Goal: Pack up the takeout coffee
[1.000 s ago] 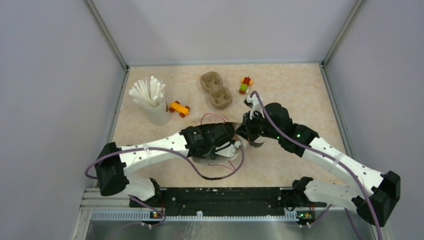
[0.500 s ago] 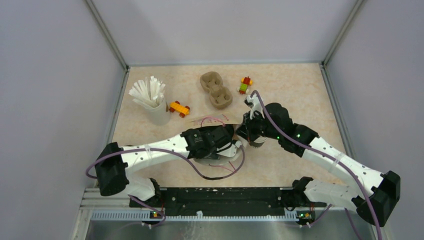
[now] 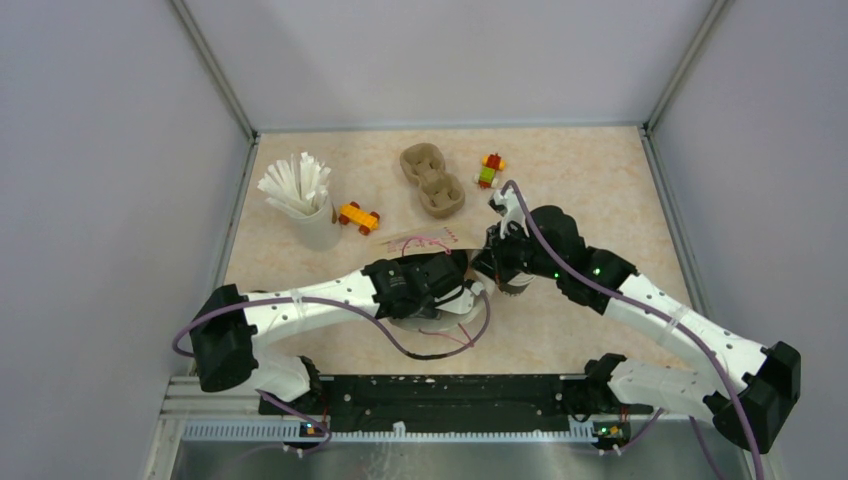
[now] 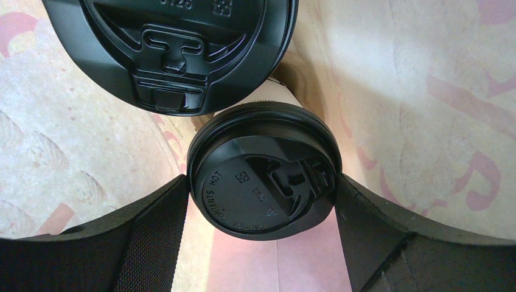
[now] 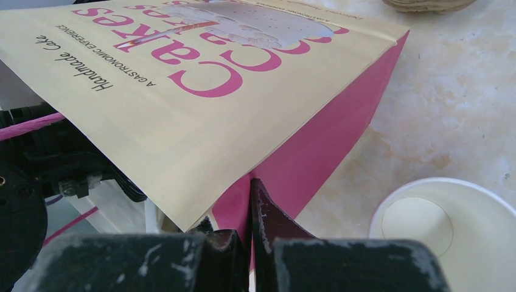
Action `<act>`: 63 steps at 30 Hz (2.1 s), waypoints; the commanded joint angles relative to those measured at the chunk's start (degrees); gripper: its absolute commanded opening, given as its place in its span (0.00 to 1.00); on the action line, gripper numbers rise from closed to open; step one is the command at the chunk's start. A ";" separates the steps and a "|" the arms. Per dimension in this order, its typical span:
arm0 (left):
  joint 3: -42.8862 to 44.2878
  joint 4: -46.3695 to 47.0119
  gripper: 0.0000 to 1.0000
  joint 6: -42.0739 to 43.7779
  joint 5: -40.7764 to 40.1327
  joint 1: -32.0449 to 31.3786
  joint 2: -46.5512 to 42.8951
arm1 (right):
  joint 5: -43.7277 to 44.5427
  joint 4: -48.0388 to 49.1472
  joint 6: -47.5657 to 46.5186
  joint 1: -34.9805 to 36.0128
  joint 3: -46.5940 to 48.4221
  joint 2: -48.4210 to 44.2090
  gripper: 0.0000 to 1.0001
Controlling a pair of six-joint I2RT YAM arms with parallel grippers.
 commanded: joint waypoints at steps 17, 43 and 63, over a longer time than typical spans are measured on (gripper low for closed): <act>0.83 -0.17 0.39 -0.08 -0.37 -0.02 1.15 | -2.19 1.75 0.71 -0.34 2.39 0.22 0.00; 2.45 -1.27 0.56 1.02 -0.02 -0.02 -0.29 | -1.07 2.26 1.26 -0.34 3.80 3.11 0.00; 2.87 -1.27 0.68 1.84 0.04 -0.02 -0.89 | -0.62 2.41 1.71 -0.34 3.86 3.66 0.00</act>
